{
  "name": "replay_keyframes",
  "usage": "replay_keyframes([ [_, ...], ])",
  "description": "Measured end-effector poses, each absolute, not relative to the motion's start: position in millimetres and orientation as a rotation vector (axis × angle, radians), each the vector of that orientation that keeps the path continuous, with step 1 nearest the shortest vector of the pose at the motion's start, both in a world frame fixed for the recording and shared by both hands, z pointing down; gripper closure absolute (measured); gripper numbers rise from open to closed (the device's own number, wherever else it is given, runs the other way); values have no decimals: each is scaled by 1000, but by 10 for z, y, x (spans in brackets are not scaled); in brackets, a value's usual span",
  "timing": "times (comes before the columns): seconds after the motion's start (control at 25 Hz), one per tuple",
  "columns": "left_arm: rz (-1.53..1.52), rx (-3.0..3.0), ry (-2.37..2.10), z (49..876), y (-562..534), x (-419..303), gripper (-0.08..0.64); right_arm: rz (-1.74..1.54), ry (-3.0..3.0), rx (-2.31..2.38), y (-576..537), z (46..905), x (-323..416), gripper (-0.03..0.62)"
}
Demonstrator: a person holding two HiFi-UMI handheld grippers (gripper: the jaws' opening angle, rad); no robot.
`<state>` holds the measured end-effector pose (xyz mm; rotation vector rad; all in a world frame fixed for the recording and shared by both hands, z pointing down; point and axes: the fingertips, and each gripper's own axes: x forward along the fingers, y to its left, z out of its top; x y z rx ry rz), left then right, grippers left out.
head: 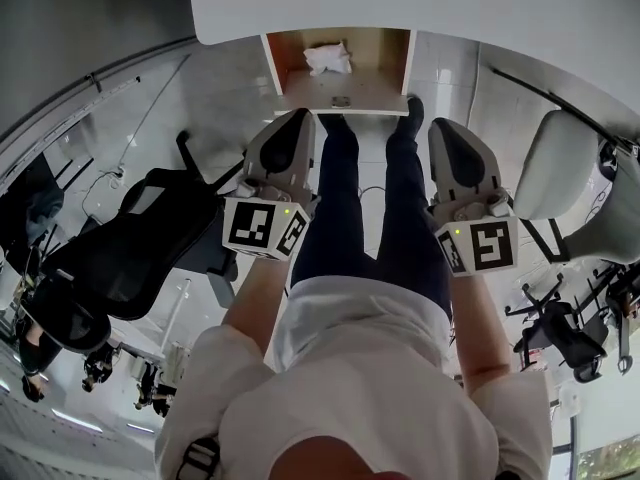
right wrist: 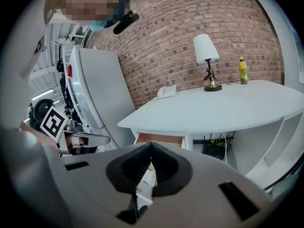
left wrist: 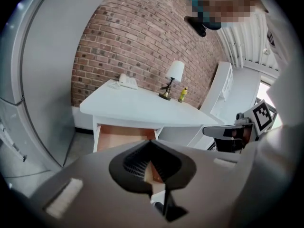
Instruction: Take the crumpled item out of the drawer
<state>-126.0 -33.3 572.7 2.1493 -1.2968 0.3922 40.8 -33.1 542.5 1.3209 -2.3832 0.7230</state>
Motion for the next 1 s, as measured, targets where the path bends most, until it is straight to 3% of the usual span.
replay_keyframes([
  [0.88, 583, 2031, -1176, 6697, -131, -1039, 549, 855, -2363, 1288, -145, 6038, 412, 604],
  [0.92, 606, 2021, -1158, 6747, -132, -1017, 535, 858, -2364, 1288, -149, 6044, 421, 604],
  [0.96, 626, 2005, -1137, 6806, -135, -995, 386, 861, -2364, 1290, -154, 6052, 429, 604],
  [1.0, 642, 1988, -1121, 6862, -147, -980, 314, 864, -2364, 1293, -160, 6060, 436, 604],
])
